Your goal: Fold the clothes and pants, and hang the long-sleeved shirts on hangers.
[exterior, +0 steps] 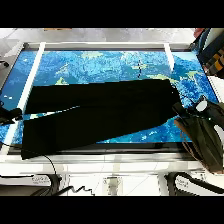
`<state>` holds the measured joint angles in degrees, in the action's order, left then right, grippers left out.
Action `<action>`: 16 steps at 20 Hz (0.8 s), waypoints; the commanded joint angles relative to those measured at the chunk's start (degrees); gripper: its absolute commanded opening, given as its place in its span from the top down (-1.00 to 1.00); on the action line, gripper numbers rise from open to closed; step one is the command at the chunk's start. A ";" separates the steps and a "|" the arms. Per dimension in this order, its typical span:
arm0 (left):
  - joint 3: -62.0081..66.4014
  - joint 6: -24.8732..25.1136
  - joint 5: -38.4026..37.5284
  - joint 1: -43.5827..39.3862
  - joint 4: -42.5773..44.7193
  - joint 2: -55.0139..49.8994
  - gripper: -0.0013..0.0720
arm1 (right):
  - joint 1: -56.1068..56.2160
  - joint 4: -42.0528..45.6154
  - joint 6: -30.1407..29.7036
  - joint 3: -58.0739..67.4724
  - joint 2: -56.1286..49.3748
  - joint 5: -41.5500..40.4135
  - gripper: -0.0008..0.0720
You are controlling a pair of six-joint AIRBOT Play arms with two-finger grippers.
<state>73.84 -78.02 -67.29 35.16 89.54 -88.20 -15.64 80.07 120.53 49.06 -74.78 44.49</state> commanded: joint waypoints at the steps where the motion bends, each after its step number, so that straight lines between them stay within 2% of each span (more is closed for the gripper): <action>1: -0.33 -0.81 -1.88 0.07 -0.15 0.04 -0.17 | 0.28 1.01 1.27 -0.90 -3.82 -12.55 -0.68; 2: -0.33 -0.76 -3.30 0.07 -0.11 0.07 -0.17 | 0.28 0.94 -0.04 -0.85 -4.63 -14.60 -0.54; 3: -0.33 -0.70 -4.37 0.09 0.15 0.07 -0.17 | 0.33 0.96 -2.47 -0.85 -4.85 -16.44 -0.52; 4: -0.33 -0.72 -5.01 0.26 0.24 0.13 -0.17 | 0.33 0.85 -5.46 -0.83 -4.81 -17.81 -0.32; 6: -0.35 -0.79 -5.22 0.44 0.22 0.92 -0.17 | 0.35 0.74 -9.16 -0.85 -4.50 -18.47 0.26; 7: -0.35 -0.74 -5.18 0.48 0.22 1.75 -0.17 | 0.35 0.74 -10.84 -0.85 -4.09 -17.92 0.75; 8: -0.37 -0.31 -4.98 0.57 0.24 2.93 -0.17 | 0.55 1.29 -12.07 -0.85 -3.26 -17.18 0.92; 9: -0.42 1.01 -4.57 0.68 0.22 4.57 -0.11 | 0.83 1.73 -12.26 -0.85 -2.16 -16.70 0.92; 10: -0.76 2.60 -4.22 0.85 0.20 6.43 0.06 | 1.07 2.25 -12.24 -0.85 -0.79 -15.74 0.92; 11: -1.77 4.02 -3.82 1.31 0.00 8.79 0.09 | 1.49 2.56 -12.22 -0.94 0.90 -14.19 0.92; 13: -6.03 4.17 -1.75 3.10 -0.02 14.21 0.09 | 2.86 3.26 -10.97 -2.32 4.63 -11.63 0.92; 16: -14.34 5.07 1.38 8.15 0.02 22.40 0.09 | 5.09 4.98 -2.51 -7.41 11.30 -11.30 0.92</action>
<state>65.41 -74.37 -68.75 39.79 89.58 -72.49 -12.25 83.37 112.29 44.95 -68.75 31.88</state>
